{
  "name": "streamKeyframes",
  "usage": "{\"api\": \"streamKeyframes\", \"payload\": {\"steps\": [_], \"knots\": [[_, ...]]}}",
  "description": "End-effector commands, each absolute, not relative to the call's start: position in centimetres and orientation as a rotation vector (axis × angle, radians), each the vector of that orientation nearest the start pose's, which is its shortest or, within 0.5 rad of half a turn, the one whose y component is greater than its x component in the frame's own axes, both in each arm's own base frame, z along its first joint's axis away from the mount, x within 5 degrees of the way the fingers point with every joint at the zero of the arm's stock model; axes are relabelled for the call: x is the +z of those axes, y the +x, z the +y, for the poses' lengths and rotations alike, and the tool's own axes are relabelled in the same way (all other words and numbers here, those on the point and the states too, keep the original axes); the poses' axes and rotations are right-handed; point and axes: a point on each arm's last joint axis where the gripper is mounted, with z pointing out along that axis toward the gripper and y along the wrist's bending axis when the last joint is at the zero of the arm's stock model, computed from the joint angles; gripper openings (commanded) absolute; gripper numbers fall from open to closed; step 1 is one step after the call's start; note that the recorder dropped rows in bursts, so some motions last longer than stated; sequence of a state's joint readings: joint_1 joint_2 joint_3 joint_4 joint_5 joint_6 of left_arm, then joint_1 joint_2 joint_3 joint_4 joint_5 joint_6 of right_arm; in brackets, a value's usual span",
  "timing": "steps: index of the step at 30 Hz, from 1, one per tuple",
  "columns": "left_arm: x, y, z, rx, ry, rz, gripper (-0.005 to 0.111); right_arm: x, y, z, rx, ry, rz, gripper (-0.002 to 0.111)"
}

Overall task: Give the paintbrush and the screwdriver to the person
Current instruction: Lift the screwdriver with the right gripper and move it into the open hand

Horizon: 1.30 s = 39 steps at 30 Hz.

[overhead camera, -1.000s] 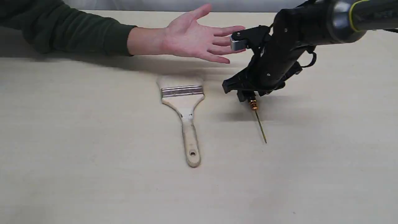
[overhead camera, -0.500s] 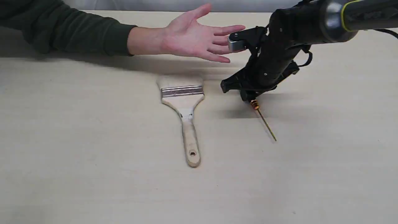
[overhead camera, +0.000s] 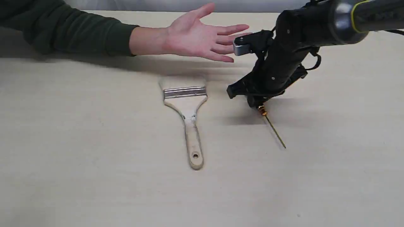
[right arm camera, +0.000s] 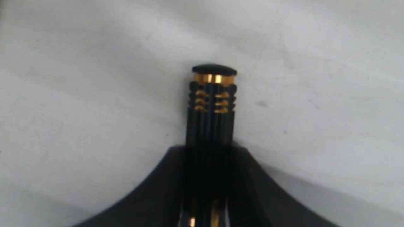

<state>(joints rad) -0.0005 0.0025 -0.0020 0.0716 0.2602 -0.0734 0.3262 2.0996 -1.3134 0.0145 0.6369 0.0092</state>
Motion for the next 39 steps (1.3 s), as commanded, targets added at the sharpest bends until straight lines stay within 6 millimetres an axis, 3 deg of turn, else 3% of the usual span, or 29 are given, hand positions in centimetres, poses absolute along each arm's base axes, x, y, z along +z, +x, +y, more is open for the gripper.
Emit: {"api": "streamKeyframes", "payload": {"steps": [1,7,16,24,31,39], "knots": [[19.1,5.5,0.1,0.005,-0.015,1.731,0.0,12.7,37.5,12.7,0.072,-0.459,2.831,0.004],[19.1,5.5,0.1,0.005,-0.015,1.731,0.0,16.0,35.9,12.2,0.087,-0.448,2.761,0.004],[19.1,5.5,0.1,0.005,-0.015,1.731,0.0,19.2,33.0,11.2,0.105,-0.416,2.701,0.004],[19.1,5.5,0.1,0.005,-0.015,1.731,0.0,23.8,31.7,11.0,0.175,-0.365,2.557,0.004],[19.1,5.5,0.1,0.003,-0.017,1.733,0.0,25.9,33.1,11.5,0.184,-0.371,2.48,0.004],[19.1,5.5,0.1,0.003,-0.017,1.733,0.0,28.0,36.9,12.9,0.189,-0.38,2.457,0.004]]}}
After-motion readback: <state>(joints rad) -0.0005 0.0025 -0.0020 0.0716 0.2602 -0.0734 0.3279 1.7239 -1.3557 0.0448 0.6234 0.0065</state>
